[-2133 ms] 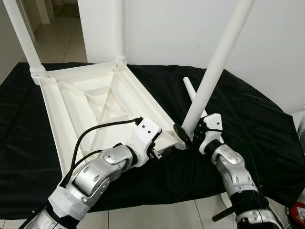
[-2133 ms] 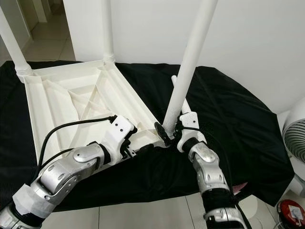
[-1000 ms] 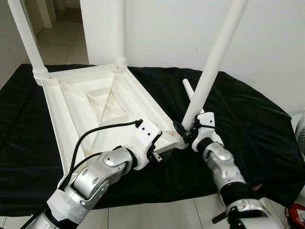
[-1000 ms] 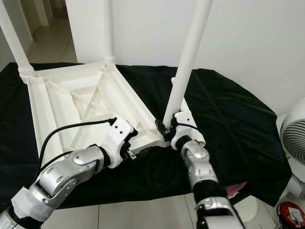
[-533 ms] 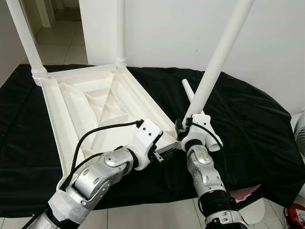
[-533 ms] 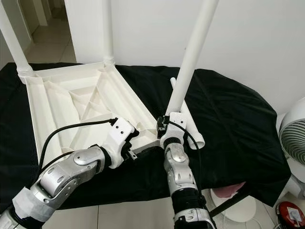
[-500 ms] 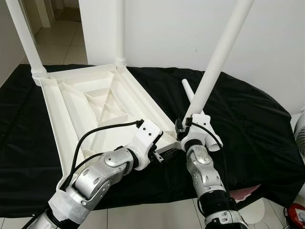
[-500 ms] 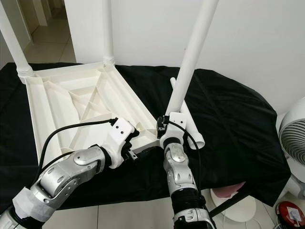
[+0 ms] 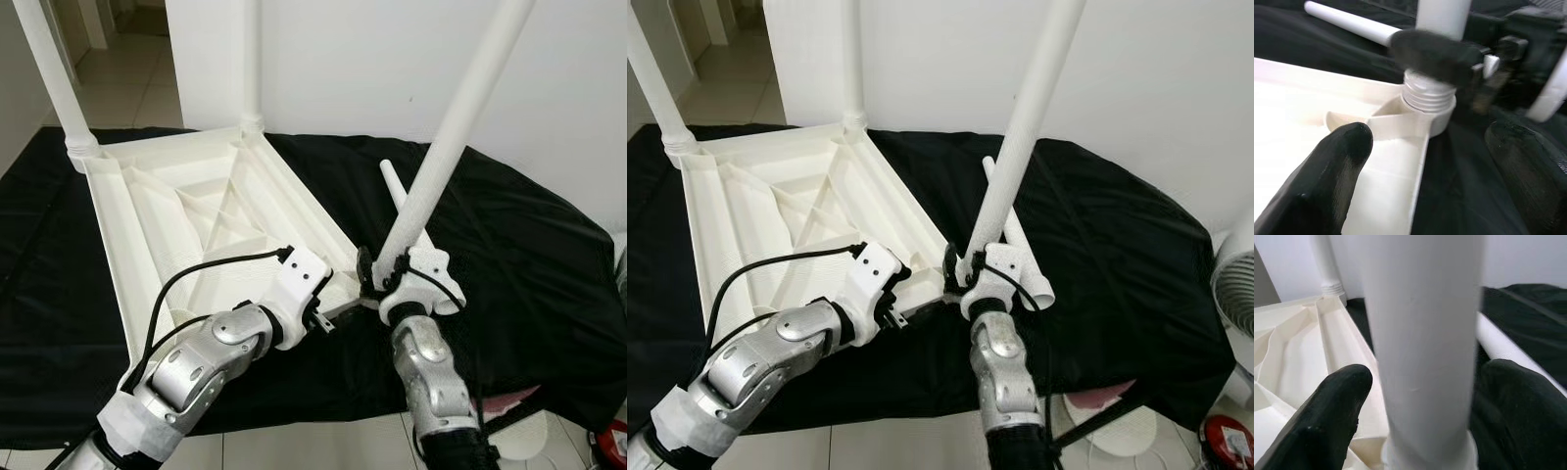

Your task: Building children table

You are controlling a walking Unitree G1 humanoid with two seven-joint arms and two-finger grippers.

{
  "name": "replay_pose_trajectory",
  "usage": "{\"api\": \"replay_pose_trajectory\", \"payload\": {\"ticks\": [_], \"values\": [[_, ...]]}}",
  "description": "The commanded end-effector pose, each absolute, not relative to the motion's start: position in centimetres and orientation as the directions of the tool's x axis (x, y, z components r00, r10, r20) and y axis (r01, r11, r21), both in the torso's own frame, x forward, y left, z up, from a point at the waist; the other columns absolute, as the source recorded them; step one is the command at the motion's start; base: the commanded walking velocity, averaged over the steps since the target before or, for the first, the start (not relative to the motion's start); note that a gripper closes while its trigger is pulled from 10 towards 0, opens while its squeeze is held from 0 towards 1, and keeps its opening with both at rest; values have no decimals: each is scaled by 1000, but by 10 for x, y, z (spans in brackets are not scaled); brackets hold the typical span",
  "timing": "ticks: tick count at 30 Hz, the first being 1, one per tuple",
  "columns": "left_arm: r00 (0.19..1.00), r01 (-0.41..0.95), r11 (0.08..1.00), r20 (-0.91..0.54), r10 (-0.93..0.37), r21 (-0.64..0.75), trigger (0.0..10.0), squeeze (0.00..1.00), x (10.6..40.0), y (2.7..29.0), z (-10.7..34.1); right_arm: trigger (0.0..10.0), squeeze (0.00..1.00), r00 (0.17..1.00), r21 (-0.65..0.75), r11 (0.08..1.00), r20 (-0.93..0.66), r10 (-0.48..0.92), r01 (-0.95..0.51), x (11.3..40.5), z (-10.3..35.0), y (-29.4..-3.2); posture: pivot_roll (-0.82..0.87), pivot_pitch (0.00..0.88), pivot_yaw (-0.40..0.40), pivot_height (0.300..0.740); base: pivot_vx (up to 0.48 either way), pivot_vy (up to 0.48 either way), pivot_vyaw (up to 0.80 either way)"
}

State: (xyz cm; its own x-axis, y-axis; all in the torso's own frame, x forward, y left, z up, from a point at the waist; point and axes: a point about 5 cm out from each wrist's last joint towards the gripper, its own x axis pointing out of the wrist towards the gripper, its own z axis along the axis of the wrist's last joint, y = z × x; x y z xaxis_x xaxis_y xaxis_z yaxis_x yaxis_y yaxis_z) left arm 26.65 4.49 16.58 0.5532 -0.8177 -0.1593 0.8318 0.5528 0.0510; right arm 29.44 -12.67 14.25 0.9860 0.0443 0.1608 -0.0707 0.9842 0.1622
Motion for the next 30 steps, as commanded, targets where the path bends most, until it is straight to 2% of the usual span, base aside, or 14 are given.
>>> {"api": "replay_pose_trajectory", "payload": {"ticks": [1, 2, 3, 4, 7, 9, 11, 14, 16, 23, 28, 30], "values": [[537, 843, 535, -151, -830, 53, 10000, 0, 271, 46, 166, 10000, 1000, 987, 172, 981, 149, 65, -91, 287, 139, -127, 62, 23, -105, 740, 0, 0, 0], [537, 843, 535, -151, -830, 53, 10000, 0, 271, 46, 166, 10000, 1000, 987, 172, 981, 149, 65, -91, 287, 139, -127, 62, 23, -105, 740, 0, 0, 0], [582, 813, 580, -144, -801, 60, 10000, 0, 277, 50, 167, 10000, 63, 986, 159, 983, 152, 71, -96, 282, 138, -132, 59, 28, -104, 740, 0, 0, 0], [631, 776, 626, -133, -765, 83, 10000, 0, 284, 55, 167, 10000, 0, 987, 147, 986, 147, 61, -83, 278, 135, -138, 52, 36, -100, 740, 0, 0, 0], [661, 750, 654, -125, -739, 99, 10000, 0, 288, 58, 168, 10000, 0, 988, 139, 988, 143, 53, -73, 275, 134, -142, 52, 36, -100, 740, 0, 0, 0], [734, 679, 727, -131, -666, 107, 10000, 0, 301, 69, 167, 10000, 0, 990, 139, 988, 129, 54, -71, 264, 127, -149, 44, 51, -92, 740, 0, 0, 0], [745, 667, 738, -132, -654, 104, 10000, 0, 304, 71, 167, 10000, 0, 990, 141, 987, 126, 58, -76, 261, 126, -149, 44, 51, -92, 740, 0, 0, 0], [770, 629, 775, -186, -611, 56, 10000, 0, 313, 82, 162, 10000, 0, 989, 151, 984, 123, 80, -99, 254, 124, -151, 35, 55, -87, 740, 0, 0, 0], [788, 593, 802, -255, -560, 72, 10000, 0, 319, 93, 153, 10000, 0, 989, 159, 982, 124, 81, -100, 250, 125, -153, 22, 58, -79, 740, 0, 0, 0], [771, 601, 792, -335, -541, 106, 10000, 0, 322, 101, 140, 10000, 0, 990, 161, 984, 133, 56, -77, 249, 128, -154, 11, 64, -67, 740, 0, 0, 0], [754, 625, 778, -306, -582, 60, 10000, 0, 321, 98, 145, 10000, 0, 990, 157, 985, 130, 51, -71, 248, 128, -156, 5, 67, -67, 740, 0, 0, 0], [720, 672, 740, -259, -644, 29, 10000, 0, 317, 96, 153, 10000, 0, 990, 149, 987, 133, 38, -58, 249, 129, -161, 6, 68, -68, 740, 0, 0, 0]]}}
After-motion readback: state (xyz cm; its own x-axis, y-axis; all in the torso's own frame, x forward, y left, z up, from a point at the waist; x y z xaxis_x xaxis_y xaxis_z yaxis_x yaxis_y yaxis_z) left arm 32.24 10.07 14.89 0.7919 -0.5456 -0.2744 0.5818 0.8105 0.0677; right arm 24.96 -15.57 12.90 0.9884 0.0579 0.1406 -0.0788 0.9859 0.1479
